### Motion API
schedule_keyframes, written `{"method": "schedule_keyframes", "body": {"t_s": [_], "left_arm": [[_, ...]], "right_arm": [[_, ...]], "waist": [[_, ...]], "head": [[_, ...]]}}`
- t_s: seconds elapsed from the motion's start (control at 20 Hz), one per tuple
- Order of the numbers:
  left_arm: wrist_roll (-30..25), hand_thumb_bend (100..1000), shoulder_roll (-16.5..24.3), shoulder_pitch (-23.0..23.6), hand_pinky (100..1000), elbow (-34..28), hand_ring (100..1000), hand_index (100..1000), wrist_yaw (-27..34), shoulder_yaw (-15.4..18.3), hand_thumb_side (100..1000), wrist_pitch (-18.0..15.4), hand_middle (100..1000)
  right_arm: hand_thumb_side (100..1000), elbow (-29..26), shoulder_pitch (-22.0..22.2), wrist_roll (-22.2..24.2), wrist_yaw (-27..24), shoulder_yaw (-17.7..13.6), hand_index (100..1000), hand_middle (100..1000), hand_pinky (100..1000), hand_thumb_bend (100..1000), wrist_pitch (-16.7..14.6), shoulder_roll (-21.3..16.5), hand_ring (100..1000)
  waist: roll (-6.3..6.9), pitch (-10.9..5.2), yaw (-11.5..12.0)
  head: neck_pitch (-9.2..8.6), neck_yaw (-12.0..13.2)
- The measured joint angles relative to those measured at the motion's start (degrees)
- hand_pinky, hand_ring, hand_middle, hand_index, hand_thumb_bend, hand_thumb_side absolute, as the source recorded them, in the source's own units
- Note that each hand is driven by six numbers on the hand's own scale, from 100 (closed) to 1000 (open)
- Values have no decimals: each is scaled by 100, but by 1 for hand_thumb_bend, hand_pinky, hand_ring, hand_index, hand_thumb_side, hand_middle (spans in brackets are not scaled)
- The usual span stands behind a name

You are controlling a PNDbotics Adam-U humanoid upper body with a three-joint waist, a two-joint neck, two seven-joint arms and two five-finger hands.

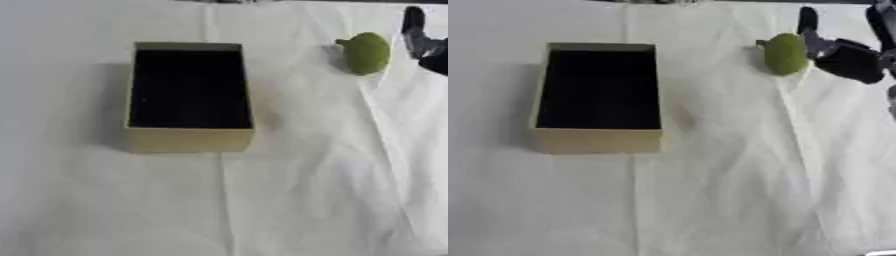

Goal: Pick up objects on the table and place them in the box.

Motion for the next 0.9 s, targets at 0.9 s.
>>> {"method": "schedule_keyframes", "body": {"t_s": [0.9], "left_arm": [[-13, 455, 47, 23, 627, 0, 625, 747, -26, -37, 435, -35, 610]], "right_arm": [[100, 1332, -729, 1466, -731, 621, 916, 913, 925, 251, 171, -1346, 1000]], "waist": [[82, 42, 69]], "head": [[-16, -36]]}}
